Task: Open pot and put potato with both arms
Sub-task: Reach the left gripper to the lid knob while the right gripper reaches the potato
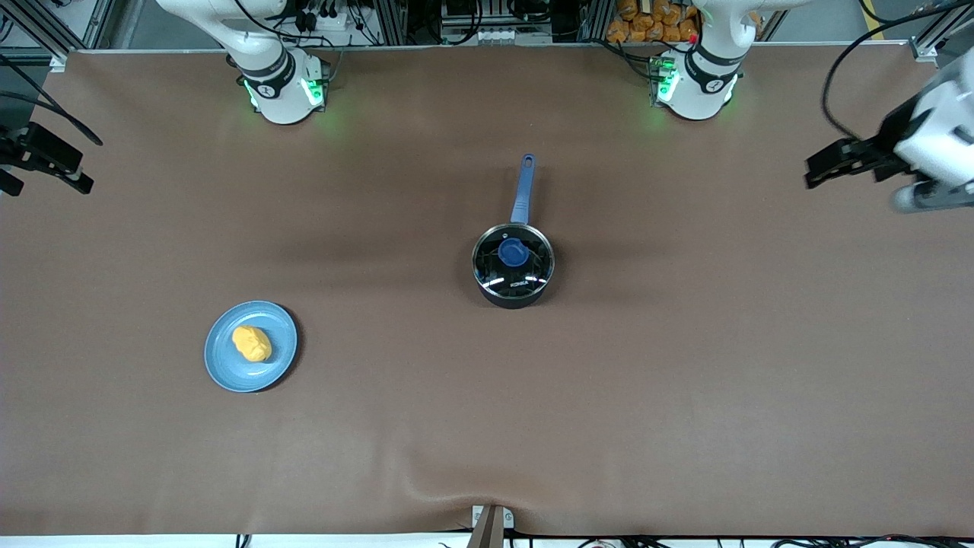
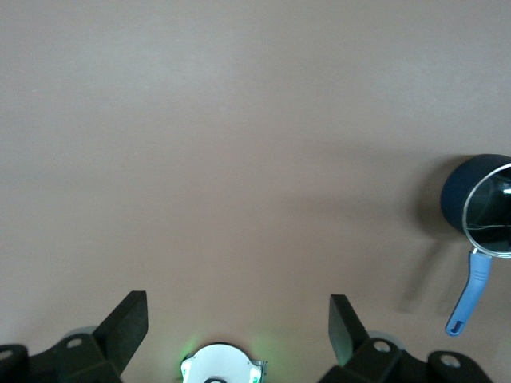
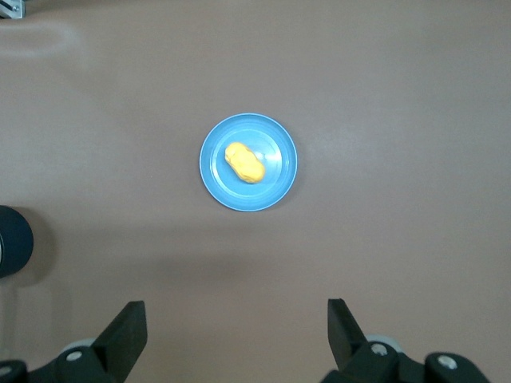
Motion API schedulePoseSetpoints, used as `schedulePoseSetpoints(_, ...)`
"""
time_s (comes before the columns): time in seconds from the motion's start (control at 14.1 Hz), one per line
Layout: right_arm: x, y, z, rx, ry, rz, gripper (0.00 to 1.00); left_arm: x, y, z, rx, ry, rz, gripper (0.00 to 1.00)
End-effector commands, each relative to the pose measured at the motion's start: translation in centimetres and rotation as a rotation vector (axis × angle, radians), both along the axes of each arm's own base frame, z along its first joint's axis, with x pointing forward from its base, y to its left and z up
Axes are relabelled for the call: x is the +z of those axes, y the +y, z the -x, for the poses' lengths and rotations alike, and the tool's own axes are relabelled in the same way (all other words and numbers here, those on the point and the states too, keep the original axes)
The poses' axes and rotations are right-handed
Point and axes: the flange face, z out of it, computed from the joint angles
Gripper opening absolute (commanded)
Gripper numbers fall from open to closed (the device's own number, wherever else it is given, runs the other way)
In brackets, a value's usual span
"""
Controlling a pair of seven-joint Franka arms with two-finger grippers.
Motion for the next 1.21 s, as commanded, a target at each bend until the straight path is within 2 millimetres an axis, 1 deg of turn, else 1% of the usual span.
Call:
schedulePoseSetpoints(0.0, -1.0, 0.6, -1.2, 0.014, 0.013, -0.011, 1.0, -2.5, -5.8, -1.3, 0.068, 0.001, 0.008, 1.0)
schedulePoseSetpoints(0.14, -3.0, 0.6, -2.5, 0.018, 0.046, -0.012, 1.0, -5.1, -10.5, -2.3, 0.153, 0.022, -0.001, 1.0)
schedulePoseSetpoints(0.21, -3.1, 0.6, -2.6, 0.024, 0.043, -0.011, 1.0, -6.3, -13.1, -2.7, 0.176, 0.032, -0.001, 1.0)
schedulePoseSetpoints(0.28, -3.8, 0.7, -3.1, 0.072, 0.043, -0.007, 1.0, -7.3, -15.8, -2.9, 0.207, 0.031, -0.006, 1.0)
schedulePoseSetpoints(0.43, -6.4, 0.0, -4.6, 0.242, 0.068, -0.006, 1.0, -9.4, -20.0, -2.9, 0.292, 0.024, -0.011, 1.0)
schedulePoseSetpoints(0.57, -8.1, -0.9, -6.0, 0.397, 0.034, 0.007, 1.0, -11.8, -24.2, -2.4, 0.352, 0.014, -0.015, 1.0)
schedulePoseSetpoints(0.71, -11.4, -1.1, -7.9, 0.526, 0.04, 0.01, 1.0, -14.0, -28.0, -1.8, 0.388, -0.003, -0.01, 1.0)
schedulePoseSetpoints(0.85, -15.7, -0.7, -9.5, 0.629, 0.063, 0.004, 1.0, -16.1, -31.5, -1.3, 0.456, -0.029, 0.004, 1.0)
schedulePoseSetpoints(1.0, -20.7, -0.5, -10.5, 0.735, 0.1, -0.011, 1.0, -18.5, -34.0, -0.7, 0.5, -0.031, -0.016, 1.0)
schedulePoseSetpoints(1.14, -24.1, -1.1, -11.3, 0.748, 0.087, -0.006, 1.0, -20.9, -36.6, 0.6, 0.5, -0.05, -0.049, 1.0)
